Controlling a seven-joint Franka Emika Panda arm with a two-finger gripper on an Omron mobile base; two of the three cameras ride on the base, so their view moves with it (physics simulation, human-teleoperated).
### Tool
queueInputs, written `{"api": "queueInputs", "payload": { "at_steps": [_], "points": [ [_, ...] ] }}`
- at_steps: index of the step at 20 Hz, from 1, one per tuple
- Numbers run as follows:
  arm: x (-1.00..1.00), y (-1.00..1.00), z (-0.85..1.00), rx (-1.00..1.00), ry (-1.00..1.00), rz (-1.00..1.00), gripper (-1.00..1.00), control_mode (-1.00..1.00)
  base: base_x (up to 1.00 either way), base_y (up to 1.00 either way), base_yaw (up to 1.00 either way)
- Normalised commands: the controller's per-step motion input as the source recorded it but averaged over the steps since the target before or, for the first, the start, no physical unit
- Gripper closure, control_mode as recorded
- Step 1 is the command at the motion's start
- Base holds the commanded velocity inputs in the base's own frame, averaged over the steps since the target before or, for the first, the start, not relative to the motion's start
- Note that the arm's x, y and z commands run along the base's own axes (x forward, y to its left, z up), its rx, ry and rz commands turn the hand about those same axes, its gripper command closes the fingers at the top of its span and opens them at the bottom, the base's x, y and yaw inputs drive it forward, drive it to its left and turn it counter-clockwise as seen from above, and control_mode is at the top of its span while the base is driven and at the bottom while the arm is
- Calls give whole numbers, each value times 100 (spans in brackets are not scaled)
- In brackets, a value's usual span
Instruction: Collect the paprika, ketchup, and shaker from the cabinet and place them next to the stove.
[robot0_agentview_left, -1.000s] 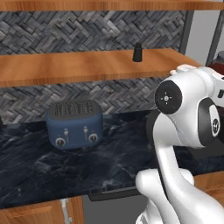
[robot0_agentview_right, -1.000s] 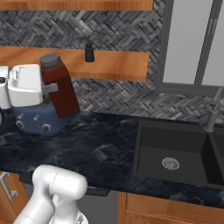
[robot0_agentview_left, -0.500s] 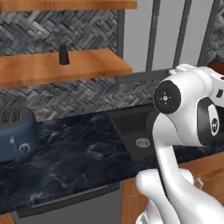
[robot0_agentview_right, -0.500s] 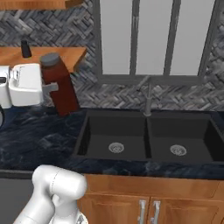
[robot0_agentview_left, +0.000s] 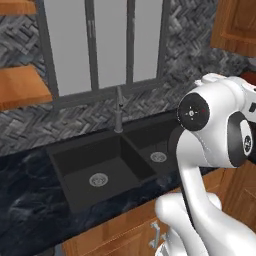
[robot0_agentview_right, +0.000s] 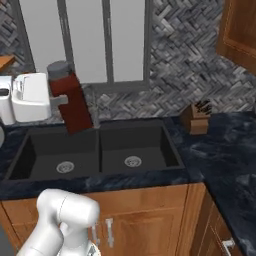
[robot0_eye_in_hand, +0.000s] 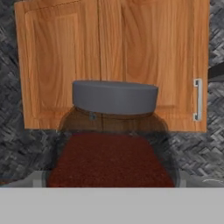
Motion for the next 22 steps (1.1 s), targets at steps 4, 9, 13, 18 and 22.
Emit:
{"api": "queueInputs", "payload": {
  "at_steps": [4, 9, 13, 18, 22],
  "points": [
    [0, 0, 0, 0, 0, 0, 100, 100, 0, -74, -36],
    [0, 0, 0, 0, 0, 0, 100, 100, 0, -58, -38],
    [0, 0, 0, 0, 0, 0, 100, 100, 0, -32, -46],
    [0, 0, 0, 0, 0, 0, 100, 100, 0, -26, -50],
    [0, 0, 0, 0, 0, 0, 100, 100, 0, -29, -51]
  ]
}}
